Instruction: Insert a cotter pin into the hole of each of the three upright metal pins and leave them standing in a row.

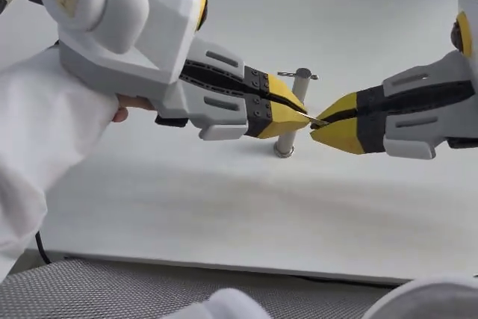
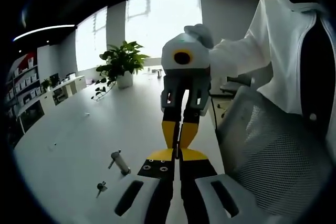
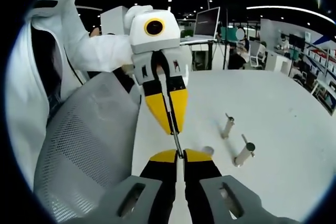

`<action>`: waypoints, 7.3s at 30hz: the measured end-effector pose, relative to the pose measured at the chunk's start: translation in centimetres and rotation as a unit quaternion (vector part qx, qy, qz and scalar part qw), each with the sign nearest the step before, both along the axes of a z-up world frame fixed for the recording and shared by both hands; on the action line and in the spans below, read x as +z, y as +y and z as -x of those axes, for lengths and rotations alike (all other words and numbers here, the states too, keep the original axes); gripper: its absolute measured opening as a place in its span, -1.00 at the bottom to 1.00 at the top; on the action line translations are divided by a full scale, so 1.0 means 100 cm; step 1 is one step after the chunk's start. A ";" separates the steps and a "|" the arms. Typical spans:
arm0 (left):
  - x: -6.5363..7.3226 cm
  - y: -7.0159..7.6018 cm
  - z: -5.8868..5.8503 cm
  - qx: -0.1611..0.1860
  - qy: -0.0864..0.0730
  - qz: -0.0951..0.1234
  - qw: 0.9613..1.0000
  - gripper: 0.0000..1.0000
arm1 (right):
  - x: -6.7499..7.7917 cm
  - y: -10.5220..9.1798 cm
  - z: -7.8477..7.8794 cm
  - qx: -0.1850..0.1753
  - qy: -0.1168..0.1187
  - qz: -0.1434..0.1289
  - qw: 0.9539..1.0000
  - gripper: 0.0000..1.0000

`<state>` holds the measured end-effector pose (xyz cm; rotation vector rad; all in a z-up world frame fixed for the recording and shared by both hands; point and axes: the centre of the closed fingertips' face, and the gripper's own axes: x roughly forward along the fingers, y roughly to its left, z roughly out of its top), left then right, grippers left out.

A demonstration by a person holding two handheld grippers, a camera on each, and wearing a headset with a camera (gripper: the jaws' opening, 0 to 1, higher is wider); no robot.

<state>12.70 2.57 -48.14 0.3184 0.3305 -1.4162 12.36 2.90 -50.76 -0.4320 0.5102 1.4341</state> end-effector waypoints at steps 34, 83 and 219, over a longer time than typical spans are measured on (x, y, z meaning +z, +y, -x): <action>-0.043 0.007 -0.036 0.084 0.021 -0.007 0.996 -0.45 | -0.023 -0.028 -0.027 -0.039 -0.019 0.067 0.997 -1.00; -0.071 -0.005 -0.043 0.046 0.027 -0.046 0.998 -0.77 | -0.063 -0.012 -0.049 0.015 -0.051 0.127 0.990 -1.00; -0.052 0.071 -0.017 0.181 0.105 0.005 0.978 0.99 | -0.072 -0.070 -0.133 -0.066 -0.027 0.044 0.996 -0.84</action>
